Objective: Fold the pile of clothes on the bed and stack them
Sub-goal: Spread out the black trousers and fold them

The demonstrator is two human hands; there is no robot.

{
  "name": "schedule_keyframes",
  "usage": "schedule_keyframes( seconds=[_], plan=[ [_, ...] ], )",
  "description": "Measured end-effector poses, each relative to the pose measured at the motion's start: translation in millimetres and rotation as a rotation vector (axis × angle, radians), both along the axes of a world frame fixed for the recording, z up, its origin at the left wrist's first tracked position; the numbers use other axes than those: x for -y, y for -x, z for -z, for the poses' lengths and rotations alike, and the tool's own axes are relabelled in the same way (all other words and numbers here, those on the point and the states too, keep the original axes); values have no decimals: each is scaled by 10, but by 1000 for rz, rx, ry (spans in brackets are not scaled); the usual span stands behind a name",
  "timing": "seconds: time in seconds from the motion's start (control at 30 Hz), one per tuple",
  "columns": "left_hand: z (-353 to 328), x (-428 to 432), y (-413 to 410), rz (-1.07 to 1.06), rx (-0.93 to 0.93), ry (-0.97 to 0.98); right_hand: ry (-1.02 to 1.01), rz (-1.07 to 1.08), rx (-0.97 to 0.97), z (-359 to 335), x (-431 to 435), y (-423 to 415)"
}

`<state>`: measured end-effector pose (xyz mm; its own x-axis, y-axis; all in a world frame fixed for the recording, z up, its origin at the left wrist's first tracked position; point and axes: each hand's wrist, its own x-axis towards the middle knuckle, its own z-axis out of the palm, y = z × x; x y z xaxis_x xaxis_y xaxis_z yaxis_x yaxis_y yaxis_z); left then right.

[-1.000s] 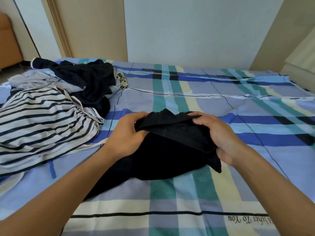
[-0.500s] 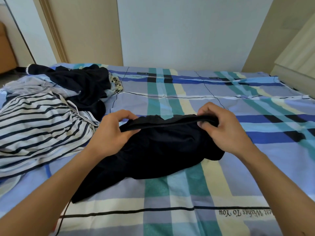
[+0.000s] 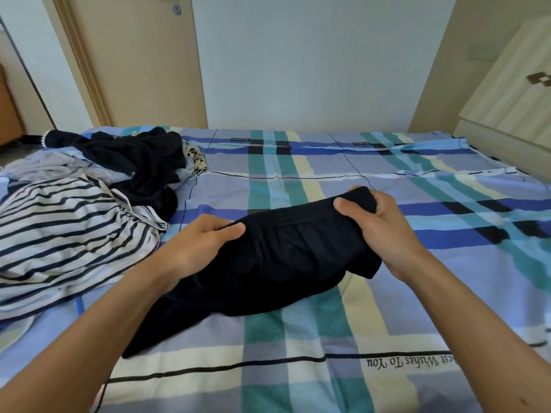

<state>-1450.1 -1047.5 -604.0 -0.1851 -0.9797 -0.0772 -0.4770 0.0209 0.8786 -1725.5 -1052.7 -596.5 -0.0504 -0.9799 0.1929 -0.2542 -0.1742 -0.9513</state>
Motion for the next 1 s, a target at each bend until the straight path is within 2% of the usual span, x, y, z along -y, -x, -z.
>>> schedule_keyframes(
  seconds=[0.1, 0.17, 0.27, 0.33, 0.4, 0.47, 0.6, 0.67, 0.83, 1.0],
  plan=[
    [12, -80, 116, -105, -238, -221, 89, 161, 42, 40, -44, -166],
    [30, -92, 190, -94, -375, -316, 163, 152, 13, 41, -124, -318],
    [-11, -136, 320, -30, -575, -427, 218, -126, -149, 39, -295, -565],
    [-46, -155, 382, 16, -612, -461, 196, -370, -248, 73, -386, -671],
    [-7, -124, 414, 3, -545, -355, 171, -494, -293, 102, -385, -674],
    [8, -70, 415, -67, -489, -204, 170, -479, -192, 98, -338, -642],
    [-220, 88, 411, 11, -279, -3, 311, -52, 31, 151, -59, -476],
    [-507, 178, 447, 137, -154, 116, 283, 4, 59, 110, 100, -384],
    [-1424, 430, 637, 344, 106, 301, 57, -412, 276, -385, 382, -392],
    [-2311, 732, 633, 344, 253, 419, 13, -426, 370, -835, 584, -526]
  ],
)
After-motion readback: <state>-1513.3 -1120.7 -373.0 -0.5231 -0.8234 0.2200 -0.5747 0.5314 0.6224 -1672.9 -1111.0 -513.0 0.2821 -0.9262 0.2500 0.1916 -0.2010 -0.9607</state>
